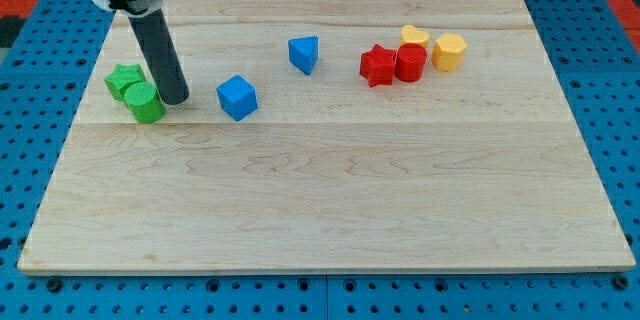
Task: Move the blue cube to the center of the board
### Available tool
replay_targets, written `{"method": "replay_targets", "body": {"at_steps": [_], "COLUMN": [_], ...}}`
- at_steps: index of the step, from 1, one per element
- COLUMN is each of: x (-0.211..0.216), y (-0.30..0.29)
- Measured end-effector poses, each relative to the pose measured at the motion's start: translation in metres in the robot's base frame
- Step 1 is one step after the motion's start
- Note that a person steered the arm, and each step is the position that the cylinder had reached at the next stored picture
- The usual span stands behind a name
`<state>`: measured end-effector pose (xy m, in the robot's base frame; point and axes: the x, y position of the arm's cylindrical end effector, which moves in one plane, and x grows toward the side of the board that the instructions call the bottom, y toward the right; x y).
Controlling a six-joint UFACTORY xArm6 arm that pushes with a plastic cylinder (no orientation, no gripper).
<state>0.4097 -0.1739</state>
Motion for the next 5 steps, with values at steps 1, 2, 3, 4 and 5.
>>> {"method": "replay_targets", "body": {"at_steps": [1, 2, 3, 4, 5], "x": [0.019, 0.027, 0.022, 0.014, 0.010], "y": [-0.026, -0.049, -0.002, 0.032, 0.032]}}
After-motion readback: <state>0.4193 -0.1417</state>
